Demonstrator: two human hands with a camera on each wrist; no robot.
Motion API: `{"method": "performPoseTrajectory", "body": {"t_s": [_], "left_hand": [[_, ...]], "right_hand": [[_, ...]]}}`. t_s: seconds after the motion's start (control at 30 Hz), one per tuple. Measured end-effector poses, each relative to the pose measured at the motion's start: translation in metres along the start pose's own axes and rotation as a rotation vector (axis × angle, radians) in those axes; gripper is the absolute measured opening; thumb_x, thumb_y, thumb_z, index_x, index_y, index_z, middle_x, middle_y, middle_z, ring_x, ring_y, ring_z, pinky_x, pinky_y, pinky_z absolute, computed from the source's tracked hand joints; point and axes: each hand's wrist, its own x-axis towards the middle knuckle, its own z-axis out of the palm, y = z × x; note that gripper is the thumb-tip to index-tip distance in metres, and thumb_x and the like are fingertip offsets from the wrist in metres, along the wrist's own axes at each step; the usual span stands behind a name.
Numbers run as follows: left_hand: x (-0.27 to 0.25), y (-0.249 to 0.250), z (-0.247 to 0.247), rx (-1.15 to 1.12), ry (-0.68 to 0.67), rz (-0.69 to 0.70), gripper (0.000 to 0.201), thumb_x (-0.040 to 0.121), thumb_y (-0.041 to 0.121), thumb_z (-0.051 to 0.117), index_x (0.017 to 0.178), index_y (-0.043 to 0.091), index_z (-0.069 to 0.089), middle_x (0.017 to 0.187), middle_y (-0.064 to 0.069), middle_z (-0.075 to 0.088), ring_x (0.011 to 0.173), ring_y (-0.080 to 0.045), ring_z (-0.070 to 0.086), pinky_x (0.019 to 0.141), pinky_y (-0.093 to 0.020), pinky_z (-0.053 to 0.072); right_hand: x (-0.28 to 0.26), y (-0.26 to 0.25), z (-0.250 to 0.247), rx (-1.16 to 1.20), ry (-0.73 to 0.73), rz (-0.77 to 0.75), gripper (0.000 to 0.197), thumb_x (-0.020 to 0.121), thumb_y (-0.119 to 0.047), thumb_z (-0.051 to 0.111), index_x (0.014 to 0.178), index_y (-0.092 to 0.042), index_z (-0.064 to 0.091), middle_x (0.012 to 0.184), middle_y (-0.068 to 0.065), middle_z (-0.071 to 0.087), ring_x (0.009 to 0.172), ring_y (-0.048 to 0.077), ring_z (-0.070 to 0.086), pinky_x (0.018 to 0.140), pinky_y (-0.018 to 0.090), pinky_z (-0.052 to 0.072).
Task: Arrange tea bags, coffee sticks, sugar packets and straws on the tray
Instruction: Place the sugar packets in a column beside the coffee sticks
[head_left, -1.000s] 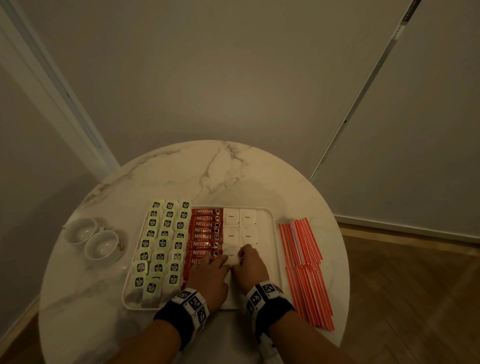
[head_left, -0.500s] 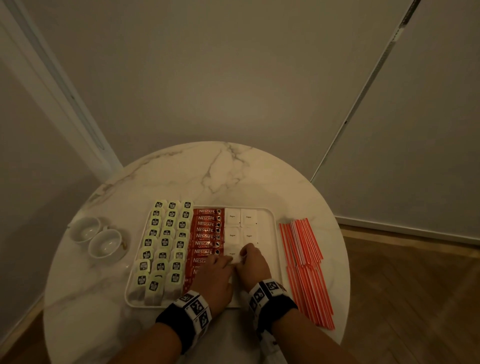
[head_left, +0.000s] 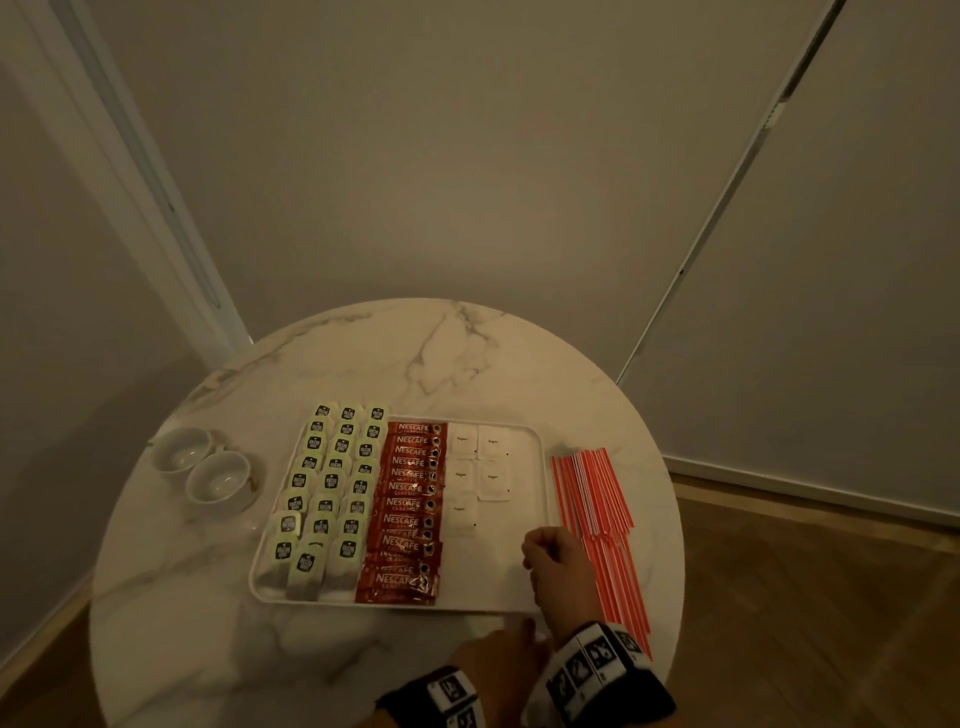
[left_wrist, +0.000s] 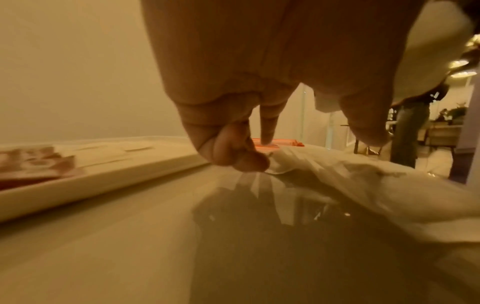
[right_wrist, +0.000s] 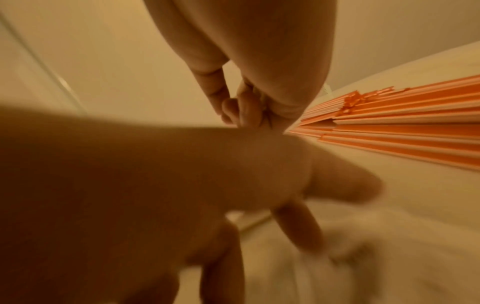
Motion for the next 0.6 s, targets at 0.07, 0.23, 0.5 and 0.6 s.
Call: {"method": "performPoseTrajectory", "body": {"t_s": [0.07, 0.23, 0.5, 0.6], "left_hand": [[-0.002, 0.008, 0.005, -0.006, 0.034, -0.002, 0.048, 0.100, 0.047, 0.028, 0.141, 0.022, 0.031, 0.130, -0.007, 0.054, 0.116, -0.024, 0.056, 0.079, -0.031, 0.035], [-0.010, 0.006, 0.005, 0.200, -0.014, 0.128, 0.078, 0.092, 0.033, 0.057, 0.151, 0.021, 0.006, 0.147, -0.013, 0.030, 0.123, -0.034, 0.046, 0.097, -0.044, 0.043], [0.001, -0.022, 0.027, 0.224, 0.121, 0.213, 0.065, 0.083, 0.037, 0.065, 0.136, 0.032, 0.028, 0.150, -0.010, 0.014, 0.116, -0.036, 0.049, 0.096, -0.047, 0.045], [-0.002, -0.026, 0.027, 0.207, 0.172, 0.191, 0.058, 0.083, 0.038, 0.067, 0.131, 0.031, 0.034, 0.145, -0.009, 0.022, 0.117, -0.031, 0.049, 0.097, -0.044, 0.045]], "right_hand": [[-0.011, 0.004, -0.004, -0.015, 0.015, -0.017, 0.011, 0.090, -0.006, 0.059, 0.089, -0.016, 0.062, 0.082, 0.006, 0.064, 0.071, 0.017, 0.058, 0.064, 0.027, 0.045], [-0.031, 0.007, -0.016, -0.087, -0.006, -0.036, 0.011, 0.092, -0.004, 0.057, 0.092, -0.014, 0.061, 0.080, 0.005, 0.063, 0.061, 0.012, 0.056, 0.050, 0.015, 0.044], [-0.030, 0.015, -0.056, -0.434, -0.116, -0.088, 0.007, 0.089, -0.014, 0.062, 0.096, -0.017, 0.062, 0.084, -0.006, 0.062, 0.073, 0.003, 0.056, 0.060, 0.012, 0.037], [-0.027, 0.025, -0.069, -0.723, -0.259, -0.101, 0.016, 0.087, -0.029, 0.066, 0.101, -0.022, 0.062, 0.093, -0.008, 0.063, 0.082, 0.004, 0.058, 0.072, 0.016, 0.045]]}}
